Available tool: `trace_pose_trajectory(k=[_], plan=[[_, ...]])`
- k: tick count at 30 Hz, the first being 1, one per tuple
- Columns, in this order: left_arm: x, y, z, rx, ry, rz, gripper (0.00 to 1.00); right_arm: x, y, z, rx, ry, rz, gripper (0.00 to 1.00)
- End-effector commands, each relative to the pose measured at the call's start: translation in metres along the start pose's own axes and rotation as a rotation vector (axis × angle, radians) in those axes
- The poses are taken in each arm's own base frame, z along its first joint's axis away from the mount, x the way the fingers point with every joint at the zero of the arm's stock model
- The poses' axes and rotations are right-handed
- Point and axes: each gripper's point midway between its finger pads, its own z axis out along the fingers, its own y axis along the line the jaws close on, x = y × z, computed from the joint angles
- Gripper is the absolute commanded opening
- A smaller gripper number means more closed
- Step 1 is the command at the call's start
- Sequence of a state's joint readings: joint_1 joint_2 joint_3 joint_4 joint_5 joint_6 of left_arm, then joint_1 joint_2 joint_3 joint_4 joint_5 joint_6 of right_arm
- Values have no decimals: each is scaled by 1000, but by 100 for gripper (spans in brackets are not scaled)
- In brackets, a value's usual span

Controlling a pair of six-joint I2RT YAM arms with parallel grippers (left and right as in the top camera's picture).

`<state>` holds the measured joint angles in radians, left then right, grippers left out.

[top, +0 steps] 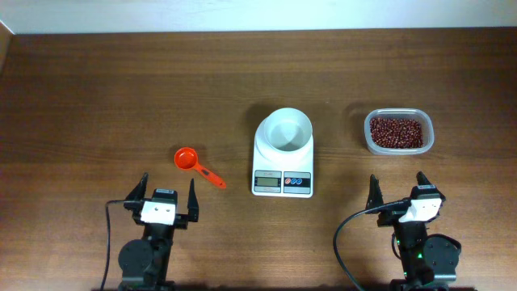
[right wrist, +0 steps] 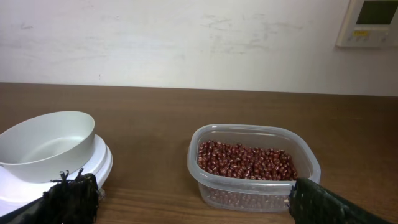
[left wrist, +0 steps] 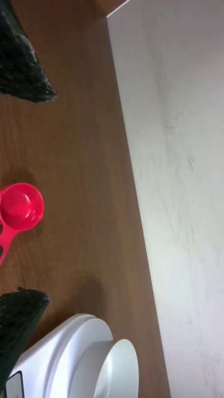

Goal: Scoop and weigh 50g on scale
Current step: 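Move the left gripper down over the orange measuring scoop, then grasp the orange scoop by its cup with the left gripper and lift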

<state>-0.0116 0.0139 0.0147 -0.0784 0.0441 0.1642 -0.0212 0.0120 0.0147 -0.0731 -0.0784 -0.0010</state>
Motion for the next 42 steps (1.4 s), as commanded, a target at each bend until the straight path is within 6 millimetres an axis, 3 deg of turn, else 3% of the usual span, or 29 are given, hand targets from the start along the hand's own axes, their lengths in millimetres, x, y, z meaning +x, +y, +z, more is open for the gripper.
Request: trace_pose_trajectory(k=[1,8,12,16,18,20,24,28,32,33,38,40,42], plan=[[-4,1,0,-6,-17,-54,99,3,-2,0,10,2,1,99],[-65,8,-30,7,-22,-110,99,3,-2,0,10,2,1,99],[-96,13,-33,10,14,-154,99,3,-2,0,10,2,1,99],[-134,20,-12,30,296,-215,99,3,-2,0,10,2,1,99],[-153,18,-12,64,440,-227,99,3,-2,0,10,2,1,99],[-154,-10,-13,232,538,-277,99,3,-2,0,10,2,1,99],[-135,-43,-11,414,669,-359,99,3,-2,0,10,2,1,99],[-115,-41,8,371,764,-409,99,3,-2,0,10,2,1,99],[-50,29,29,-315,951,-694,99,3,-2,0,10,2,1,99],[-37,31,35,-383,988,-731,100,3,-2,0,10,2,1,99],[30,23,64,-554,1169,-847,79,3,-2,0,10,2,1,99],[56,19,79,-573,1215,-841,74,3,-2,0,10,2,1,99],[80,15,86,-602,1266,-839,58,3,-2,0,10,2,1,99]])
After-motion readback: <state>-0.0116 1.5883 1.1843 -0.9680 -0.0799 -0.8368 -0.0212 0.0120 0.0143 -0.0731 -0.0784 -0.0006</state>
